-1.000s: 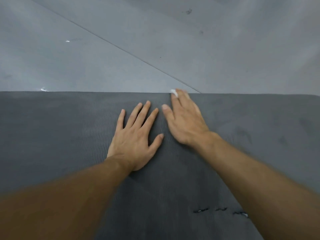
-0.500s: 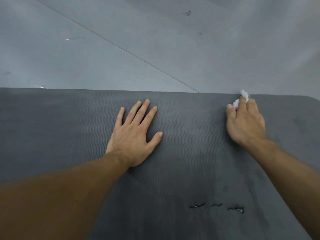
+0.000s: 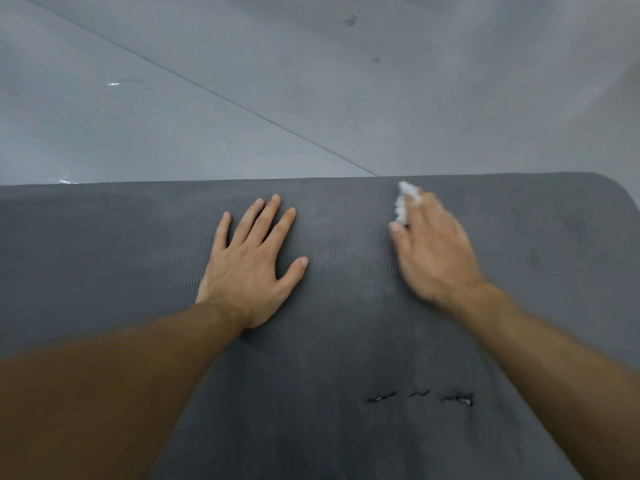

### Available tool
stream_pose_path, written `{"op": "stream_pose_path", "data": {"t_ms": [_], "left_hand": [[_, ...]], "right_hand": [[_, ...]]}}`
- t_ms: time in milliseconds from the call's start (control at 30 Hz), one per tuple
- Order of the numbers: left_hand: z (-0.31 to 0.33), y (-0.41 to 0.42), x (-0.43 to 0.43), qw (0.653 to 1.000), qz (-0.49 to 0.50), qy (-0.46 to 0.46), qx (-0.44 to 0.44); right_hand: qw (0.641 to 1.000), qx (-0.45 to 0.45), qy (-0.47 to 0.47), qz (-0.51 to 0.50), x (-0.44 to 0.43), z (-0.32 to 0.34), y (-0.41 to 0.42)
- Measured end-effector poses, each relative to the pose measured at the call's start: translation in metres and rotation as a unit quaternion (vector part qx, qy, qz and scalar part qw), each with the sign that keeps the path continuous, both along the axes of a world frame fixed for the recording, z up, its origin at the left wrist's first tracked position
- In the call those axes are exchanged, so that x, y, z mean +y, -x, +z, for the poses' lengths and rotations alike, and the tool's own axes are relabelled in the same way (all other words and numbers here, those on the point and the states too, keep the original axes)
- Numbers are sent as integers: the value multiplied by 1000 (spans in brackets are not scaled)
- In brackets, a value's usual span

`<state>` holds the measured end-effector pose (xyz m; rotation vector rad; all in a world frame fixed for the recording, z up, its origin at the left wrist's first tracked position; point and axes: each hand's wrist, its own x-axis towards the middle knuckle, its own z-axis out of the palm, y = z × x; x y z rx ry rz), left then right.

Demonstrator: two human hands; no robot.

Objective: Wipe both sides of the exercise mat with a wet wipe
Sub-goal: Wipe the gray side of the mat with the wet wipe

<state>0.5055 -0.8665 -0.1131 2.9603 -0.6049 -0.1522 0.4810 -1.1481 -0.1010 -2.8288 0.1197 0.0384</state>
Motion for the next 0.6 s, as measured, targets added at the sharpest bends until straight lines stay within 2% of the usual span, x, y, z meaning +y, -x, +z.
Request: {"op": "stream_pose_path", "data": {"t_ms": [100, 200, 267, 400, 467, 533, 600], "left_hand": [[0, 0, 0, 1000, 1, -5, 1], [1, 1, 0, 1000, 0, 0, 1], [0, 0, 0, 1000, 0, 1, -1], [-1, 1, -1, 1000, 2, 0, -9], [-1, 1, 0, 1000, 1, 6, -12], [-2, 1, 0, 1000, 1, 6, -13], [-2, 0, 1, 1000, 0, 7, -10]], "right_hand": [[991, 35, 17, -124, -43, -1, -3], [987, 41, -11, -157, -29, -1, -1], [993, 37, -20, -107, 3, 3, 4], [995, 64, -37, 72, 66, 11, 38], [987, 63, -2, 149, 79, 13, 54], [982, 59, 44, 174, 68, 10, 58], [988, 56, 47, 134, 44, 8, 50]]}}
